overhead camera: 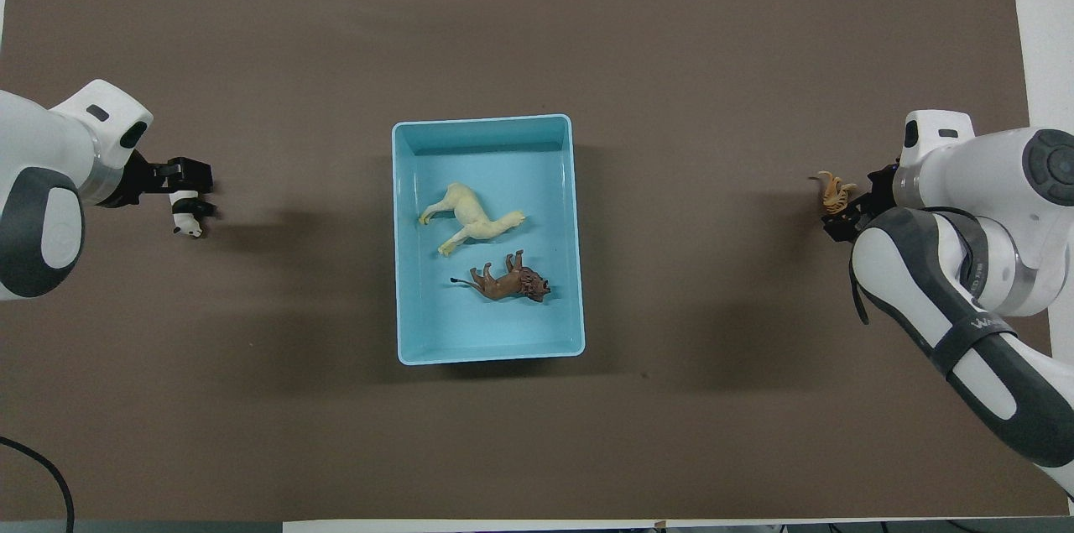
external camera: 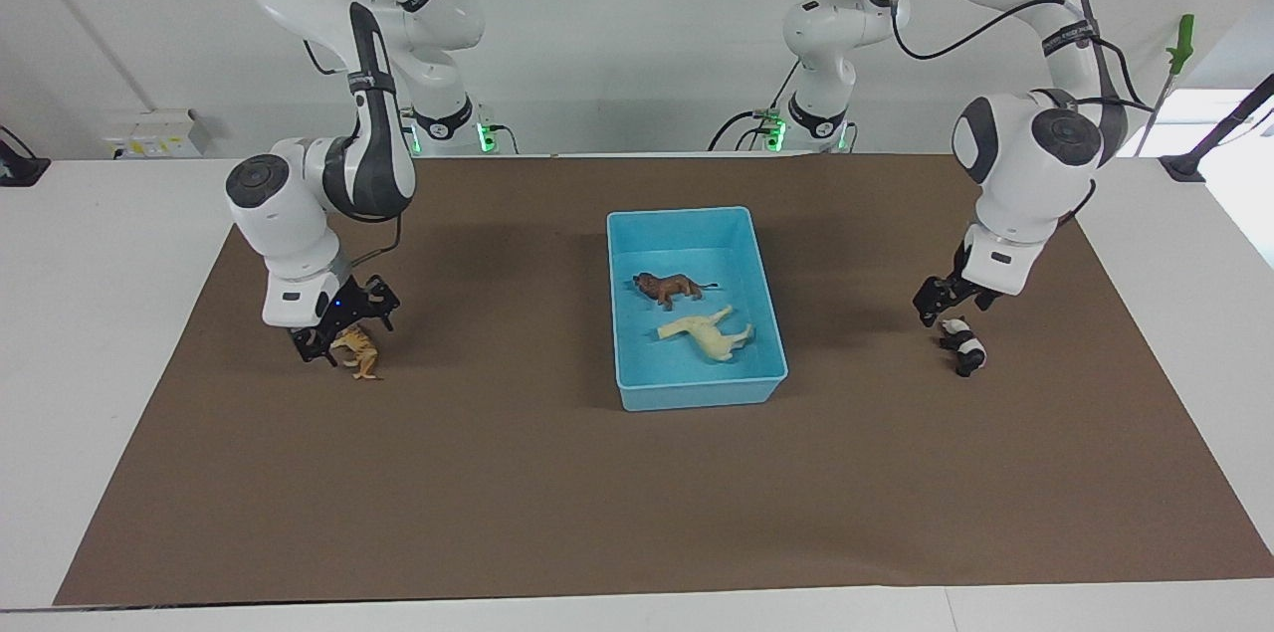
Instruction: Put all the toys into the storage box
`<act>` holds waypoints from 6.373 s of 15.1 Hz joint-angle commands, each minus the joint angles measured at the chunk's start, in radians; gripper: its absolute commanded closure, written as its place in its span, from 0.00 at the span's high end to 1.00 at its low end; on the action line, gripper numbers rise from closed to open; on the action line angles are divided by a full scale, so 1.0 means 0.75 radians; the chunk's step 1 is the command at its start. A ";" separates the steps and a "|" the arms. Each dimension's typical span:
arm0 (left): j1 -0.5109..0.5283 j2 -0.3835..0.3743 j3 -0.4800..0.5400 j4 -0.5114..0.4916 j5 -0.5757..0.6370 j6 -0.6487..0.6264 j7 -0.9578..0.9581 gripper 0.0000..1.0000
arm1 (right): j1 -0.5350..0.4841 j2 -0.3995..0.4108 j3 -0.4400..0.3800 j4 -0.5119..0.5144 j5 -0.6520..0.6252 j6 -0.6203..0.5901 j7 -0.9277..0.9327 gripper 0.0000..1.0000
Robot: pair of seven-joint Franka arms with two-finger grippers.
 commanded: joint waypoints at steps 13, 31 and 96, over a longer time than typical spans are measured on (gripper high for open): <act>0.093 0.167 -0.018 -0.082 -0.009 0.195 0.186 1.00 | -0.024 -0.010 0.019 -0.106 0.004 0.160 -0.017 0.06; 0.093 0.196 -0.018 0.116 -0.078 -0.042 0.159 0.21 | 0.647 0.037 0.126 0.706 0.200 -0.389 1.524 0.00; -0.553 -0.170 0.388 0.386 -0.201 -0.765 0.106 1.00 | -0.005 -0.261 0.107 0.638 -0.023 -1.129 0.973 1.00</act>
